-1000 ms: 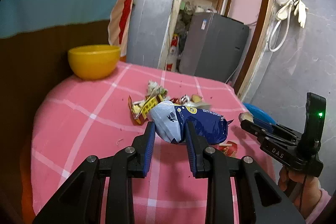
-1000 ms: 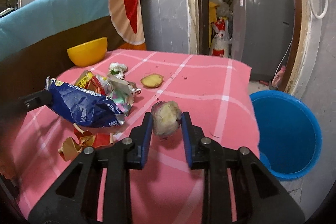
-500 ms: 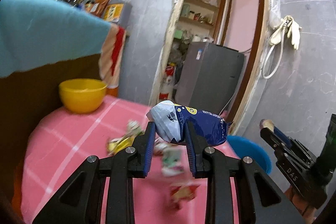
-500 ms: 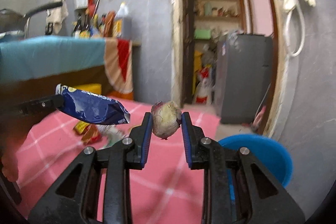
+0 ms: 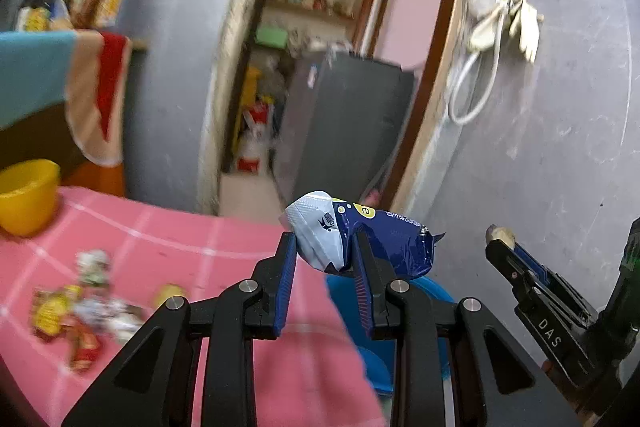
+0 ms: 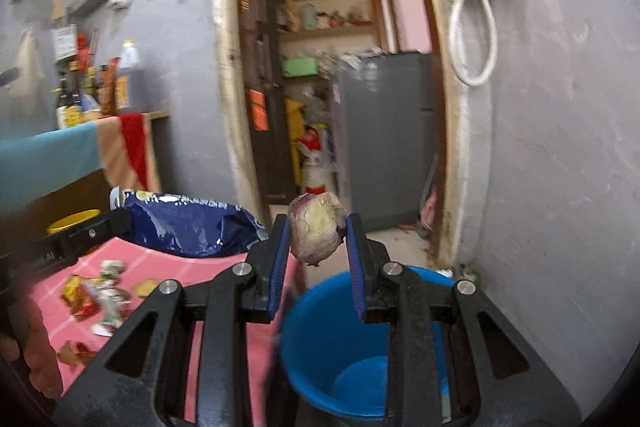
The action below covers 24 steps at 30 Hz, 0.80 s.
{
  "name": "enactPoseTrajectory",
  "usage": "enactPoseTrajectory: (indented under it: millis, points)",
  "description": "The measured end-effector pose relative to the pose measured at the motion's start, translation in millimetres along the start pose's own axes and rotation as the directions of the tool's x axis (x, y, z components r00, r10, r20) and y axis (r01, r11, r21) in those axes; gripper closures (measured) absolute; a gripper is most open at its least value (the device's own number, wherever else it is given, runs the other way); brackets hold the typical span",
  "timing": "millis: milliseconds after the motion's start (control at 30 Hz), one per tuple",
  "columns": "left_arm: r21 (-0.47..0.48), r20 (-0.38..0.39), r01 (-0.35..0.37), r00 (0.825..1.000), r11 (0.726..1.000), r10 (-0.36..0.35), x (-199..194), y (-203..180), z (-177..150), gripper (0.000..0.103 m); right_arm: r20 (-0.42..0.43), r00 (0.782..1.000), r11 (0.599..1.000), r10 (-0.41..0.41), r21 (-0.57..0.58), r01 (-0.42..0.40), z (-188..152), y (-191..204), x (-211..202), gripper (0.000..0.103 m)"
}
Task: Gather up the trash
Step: 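Carry the chip bag and potato peel over the blue bucket with both tools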
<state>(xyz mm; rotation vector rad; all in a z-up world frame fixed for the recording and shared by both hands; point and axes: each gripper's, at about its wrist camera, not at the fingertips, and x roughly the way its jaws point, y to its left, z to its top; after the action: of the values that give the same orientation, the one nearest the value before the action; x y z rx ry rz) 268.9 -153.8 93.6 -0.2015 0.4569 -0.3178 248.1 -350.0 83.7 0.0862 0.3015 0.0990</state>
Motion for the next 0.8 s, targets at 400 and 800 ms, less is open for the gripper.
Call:
enactPoseTrajectory:
  millis: [400, 800]
  points:
    - [-0.01, -0.317, -0.029, 0.948, 1.0, 0.024, 109, -24, -17, 0.077, -0.214, 0.976, 0.992, -0.033, 0.113, 0.058, -28, -60, 55, 0.057]
    - [-0.051, -0.32, -0.029, 0.947, 0.998, 0.011, 85, -7, -15, 0.052, -0.23, 0.972, 0.99, -0.039, 0.123, 0.068, -32, -63, 54, 0.032]
